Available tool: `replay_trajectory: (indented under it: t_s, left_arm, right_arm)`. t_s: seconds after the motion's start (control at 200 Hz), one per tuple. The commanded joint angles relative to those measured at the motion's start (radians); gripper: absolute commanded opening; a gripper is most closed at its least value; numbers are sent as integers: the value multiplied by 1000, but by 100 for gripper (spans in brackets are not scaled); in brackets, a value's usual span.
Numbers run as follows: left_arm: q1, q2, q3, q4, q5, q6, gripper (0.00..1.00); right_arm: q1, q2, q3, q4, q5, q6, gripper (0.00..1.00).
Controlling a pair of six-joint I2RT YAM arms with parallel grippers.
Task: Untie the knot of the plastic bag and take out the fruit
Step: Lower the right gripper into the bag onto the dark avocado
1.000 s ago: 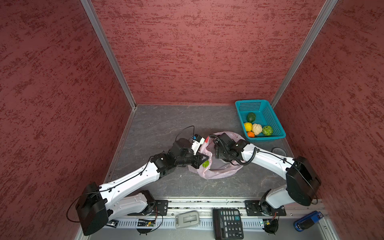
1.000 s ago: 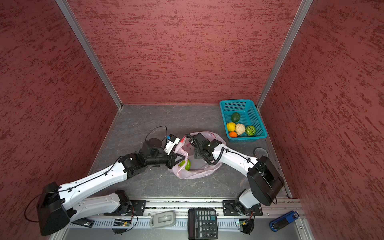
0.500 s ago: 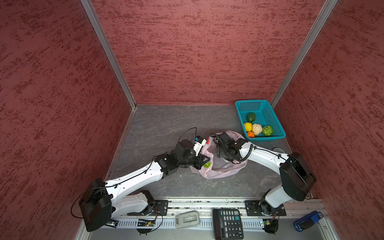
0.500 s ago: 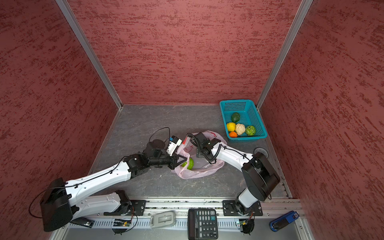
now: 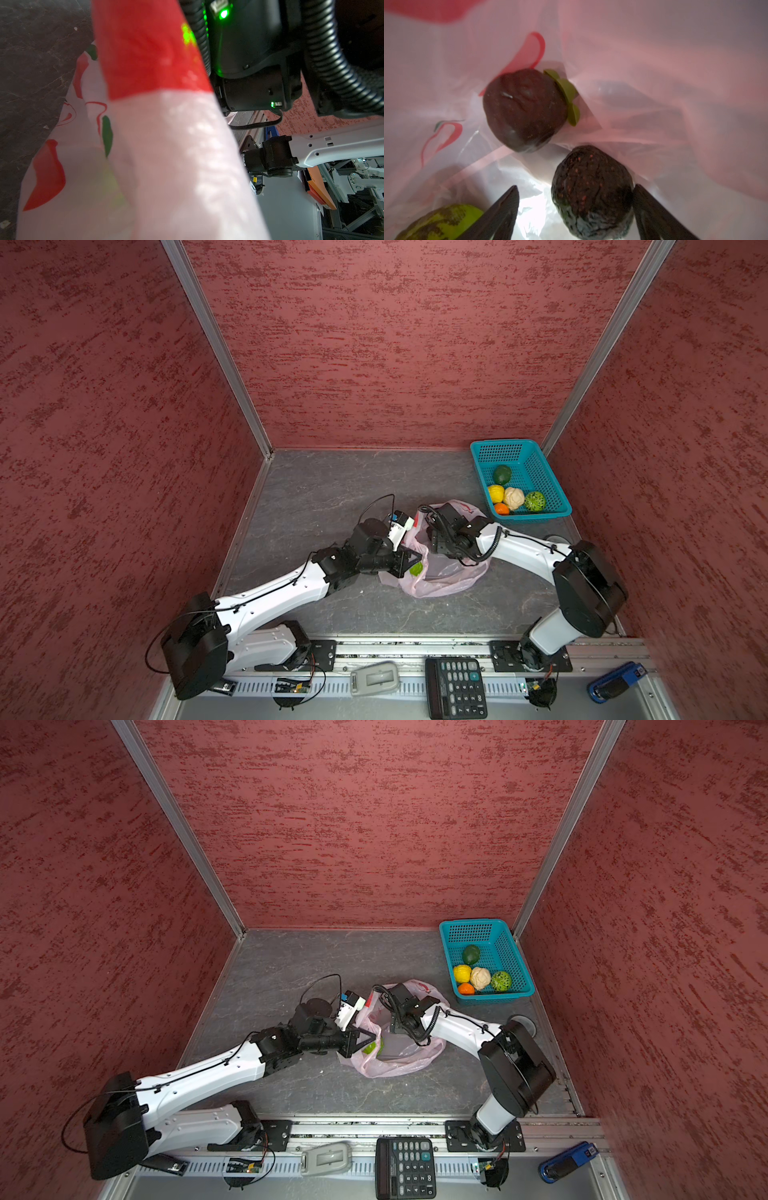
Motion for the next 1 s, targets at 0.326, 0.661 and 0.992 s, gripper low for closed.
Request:
replay_trajectory:
  t_s: [0.326, 0.661, 0.992]
  left_arm:
    - [4, 12, -7, 29, 18, 2, 0]
    - [3, -13, -17, 16, -2, -4, 0]
    - [4, -15, -37, 43, -17, -22, 0]
  right_arm:
    - [-2, 36, 17, 47, 42, -44, 87]
    - [-2, 66, 4, 84, 29, -71, 74]
    - [-3, -15, -47, 116, 32, -126, 50]
